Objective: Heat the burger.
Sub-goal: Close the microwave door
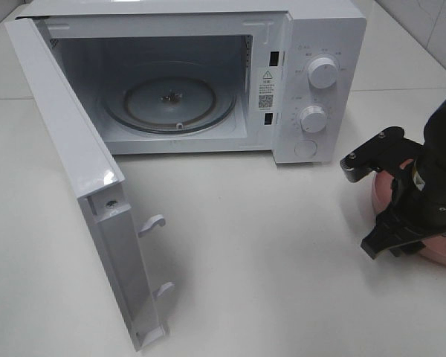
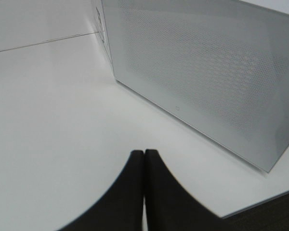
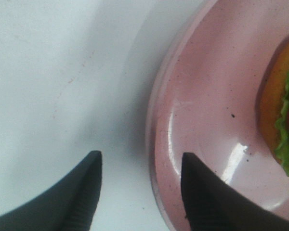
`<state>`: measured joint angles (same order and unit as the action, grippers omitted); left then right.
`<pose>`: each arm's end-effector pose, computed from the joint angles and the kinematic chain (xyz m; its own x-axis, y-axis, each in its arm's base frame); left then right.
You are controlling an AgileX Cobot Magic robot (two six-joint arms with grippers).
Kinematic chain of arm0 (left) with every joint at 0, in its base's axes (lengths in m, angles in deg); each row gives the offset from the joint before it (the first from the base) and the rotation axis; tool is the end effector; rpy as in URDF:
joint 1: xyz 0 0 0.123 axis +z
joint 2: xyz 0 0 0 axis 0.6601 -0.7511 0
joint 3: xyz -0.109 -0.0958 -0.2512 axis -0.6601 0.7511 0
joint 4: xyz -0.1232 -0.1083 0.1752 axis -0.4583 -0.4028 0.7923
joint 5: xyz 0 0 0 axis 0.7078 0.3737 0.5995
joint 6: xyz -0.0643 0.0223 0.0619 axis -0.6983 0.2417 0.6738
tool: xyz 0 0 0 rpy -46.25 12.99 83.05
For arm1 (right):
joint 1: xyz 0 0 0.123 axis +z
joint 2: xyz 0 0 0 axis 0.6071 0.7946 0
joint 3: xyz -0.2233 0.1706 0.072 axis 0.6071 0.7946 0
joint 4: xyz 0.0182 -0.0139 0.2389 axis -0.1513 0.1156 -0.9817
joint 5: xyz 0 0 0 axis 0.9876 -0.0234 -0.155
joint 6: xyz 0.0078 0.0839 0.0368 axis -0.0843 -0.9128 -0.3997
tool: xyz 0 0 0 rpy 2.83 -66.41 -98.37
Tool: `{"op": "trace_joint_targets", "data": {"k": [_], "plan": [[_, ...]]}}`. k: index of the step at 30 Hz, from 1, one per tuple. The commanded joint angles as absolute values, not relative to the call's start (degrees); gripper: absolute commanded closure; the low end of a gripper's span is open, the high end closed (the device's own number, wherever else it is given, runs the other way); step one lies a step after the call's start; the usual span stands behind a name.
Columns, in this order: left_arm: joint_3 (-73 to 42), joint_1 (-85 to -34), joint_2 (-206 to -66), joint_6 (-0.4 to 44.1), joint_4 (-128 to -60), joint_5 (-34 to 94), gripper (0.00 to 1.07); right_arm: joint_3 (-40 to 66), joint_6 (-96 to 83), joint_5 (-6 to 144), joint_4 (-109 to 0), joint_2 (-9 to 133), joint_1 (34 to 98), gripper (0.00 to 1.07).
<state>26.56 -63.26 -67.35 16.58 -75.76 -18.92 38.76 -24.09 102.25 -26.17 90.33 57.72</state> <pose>-0.0160 0.0117 0.2715 -0.4055 0.1684 -0.8985 0.3314 0.9431 0.0273 0.2560 0.0719 0.1482 -0.8332 -0.5237 -0.1774 -0.4701 0.8399 -0.2711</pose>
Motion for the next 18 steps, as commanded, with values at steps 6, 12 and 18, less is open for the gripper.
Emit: {"op": "trace_joint_targets", "data": {"k": [6, 12, 18], "plan": [[26.61, -63.14, -66.26, 16.35, -76.16, -18.46, 1.07, 33.37, -28.27, 110.67, -33.16, 89.98, 57.43, 0.43], [26.61, -63.14, -66.26, 16.35, -76.16, -18.46, 1.07, 26.90, -24.32, 120.87, -45.37, 89.98, 57.32, 0.31], [26.61, -63.14, -66.26, 16.35, -76.16, -18.46, 1.07, 23.00, -21.68, 125.28, -53.10, 89.98, 53.02, 0.31]]}}
